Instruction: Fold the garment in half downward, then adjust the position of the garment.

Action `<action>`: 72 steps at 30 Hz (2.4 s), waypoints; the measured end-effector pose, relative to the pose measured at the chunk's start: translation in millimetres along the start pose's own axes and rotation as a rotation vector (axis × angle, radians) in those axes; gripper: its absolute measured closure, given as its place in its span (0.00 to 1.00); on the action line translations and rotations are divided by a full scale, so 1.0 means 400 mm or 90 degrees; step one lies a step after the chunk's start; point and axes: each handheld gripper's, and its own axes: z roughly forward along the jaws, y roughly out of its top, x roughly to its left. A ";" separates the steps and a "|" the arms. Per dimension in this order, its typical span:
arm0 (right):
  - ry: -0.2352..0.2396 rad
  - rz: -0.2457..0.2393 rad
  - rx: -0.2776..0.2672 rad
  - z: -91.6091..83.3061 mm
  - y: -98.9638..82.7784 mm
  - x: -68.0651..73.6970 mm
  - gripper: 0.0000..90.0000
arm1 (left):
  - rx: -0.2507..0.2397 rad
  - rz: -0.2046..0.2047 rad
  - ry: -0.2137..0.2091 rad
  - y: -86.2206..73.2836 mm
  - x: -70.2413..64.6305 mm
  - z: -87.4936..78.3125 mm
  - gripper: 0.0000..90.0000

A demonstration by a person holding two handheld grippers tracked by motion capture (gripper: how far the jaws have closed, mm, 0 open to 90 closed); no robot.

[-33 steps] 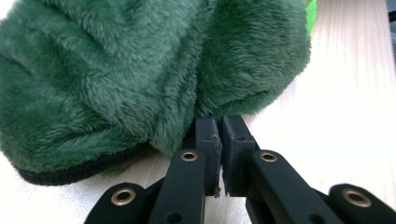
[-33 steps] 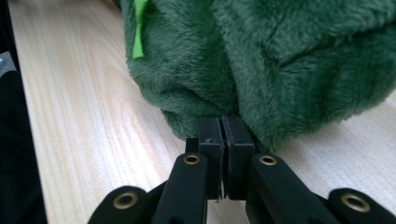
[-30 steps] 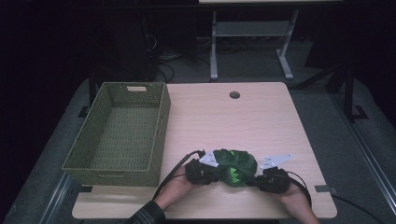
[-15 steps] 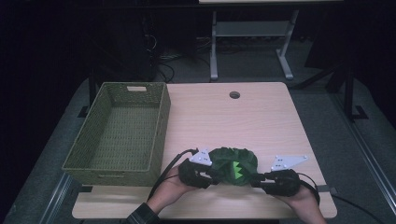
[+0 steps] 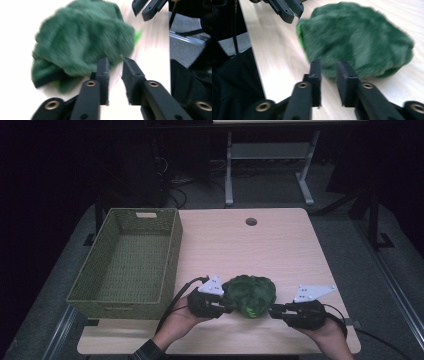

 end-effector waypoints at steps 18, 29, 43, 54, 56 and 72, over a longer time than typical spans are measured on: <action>-0.033 0.026 0.079 0.125 -0.007 -0.076 1.00 | 0.090 -0.007 0.065 -0.016 0.076 0.132 1.00; -0.025 0.039 0.095 0.137 -0.026 -0.076 1.00 | 0.093 -0.013 0.062 -0.023 0.069 0.135 0.99; -0.064 0.036 -0.004 0.027 0.023 -0.115 1.00 | 0.068 -0.008 0.025 -0.020 -0.001 0.045 0.98; -0.091 0.046 -0.029 0.054 0.097 -0.214 1.00 | 0.074 0.006 -0.021 -0.007 -0.050 0.103 0.98; -0.085 0.059 -0.028 0.073 0.104 -0.236 1.00 | 0.076 0.008 -0.023 -0.006 -0.051 0.112 0.99; -0.026 0.063 0.052 0.202 0.092 -0.264 1.00 | 0.106 0.000 -0.008 -0.023 -0.025 0.179 1.00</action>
